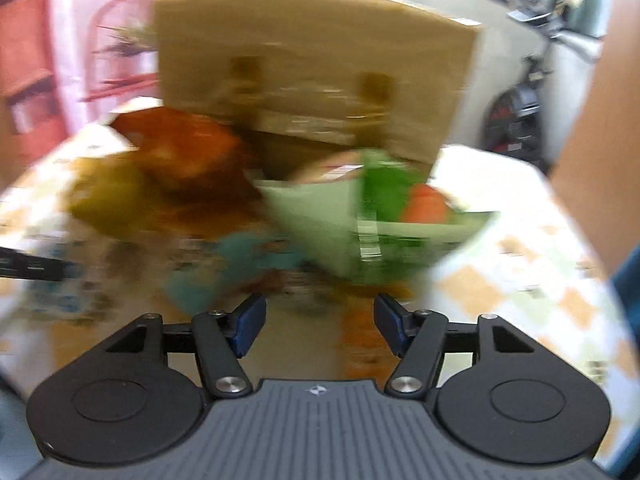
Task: Organize snacks
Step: 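Lower the right tool and grasp the orange stick snack with red cap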
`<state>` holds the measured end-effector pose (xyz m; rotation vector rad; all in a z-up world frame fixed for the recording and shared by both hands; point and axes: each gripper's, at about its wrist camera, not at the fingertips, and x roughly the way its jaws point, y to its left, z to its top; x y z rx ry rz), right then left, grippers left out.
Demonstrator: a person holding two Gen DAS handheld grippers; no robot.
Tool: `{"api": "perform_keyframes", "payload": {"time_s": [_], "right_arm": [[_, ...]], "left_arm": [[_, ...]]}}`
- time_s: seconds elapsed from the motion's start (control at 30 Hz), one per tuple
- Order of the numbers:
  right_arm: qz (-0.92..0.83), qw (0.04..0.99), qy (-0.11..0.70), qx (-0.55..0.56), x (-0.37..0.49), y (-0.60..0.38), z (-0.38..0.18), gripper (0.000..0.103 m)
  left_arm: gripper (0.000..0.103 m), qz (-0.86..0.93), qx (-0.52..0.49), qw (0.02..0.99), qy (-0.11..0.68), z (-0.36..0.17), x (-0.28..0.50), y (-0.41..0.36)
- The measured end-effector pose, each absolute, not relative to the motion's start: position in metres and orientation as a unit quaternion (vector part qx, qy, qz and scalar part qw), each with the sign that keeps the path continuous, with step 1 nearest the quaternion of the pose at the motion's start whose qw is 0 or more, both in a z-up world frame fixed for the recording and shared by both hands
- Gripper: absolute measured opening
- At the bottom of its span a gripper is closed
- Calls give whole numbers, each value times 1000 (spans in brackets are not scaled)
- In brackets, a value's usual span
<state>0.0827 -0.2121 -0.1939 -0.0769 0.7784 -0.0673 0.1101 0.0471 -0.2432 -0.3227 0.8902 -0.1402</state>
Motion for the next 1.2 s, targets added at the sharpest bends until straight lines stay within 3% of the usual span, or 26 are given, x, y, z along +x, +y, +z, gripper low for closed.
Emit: {"api": "perform_keyframes", "payload": {"time_s": [0.17, 0.37, 0.9, 1.03, 1.2], "right_arm": [[47, 906, 421, 3, 101, -186, -214, 62], [30, 910, 411, 28, 132, -168, -224, 65], [25, 912, 405, -50, 102, -163, -243, 59], [34, 912, 405, -49, 95, -163, -243, 42], [34, 915, 400, -30, 88, -165, -237, 42]], "left_arm": [[43, -70, -157, 887, 428, -244, 110, 48], [43, -71, -155, 888, 427, -244, 110, 48], [43, -69, -151, 889, 426, -243, 110, 47], [43, -69, -151, 889, 426, -243, 110, 47], [43, -69, -148, 890, 425, -243, 110, 48]]}}
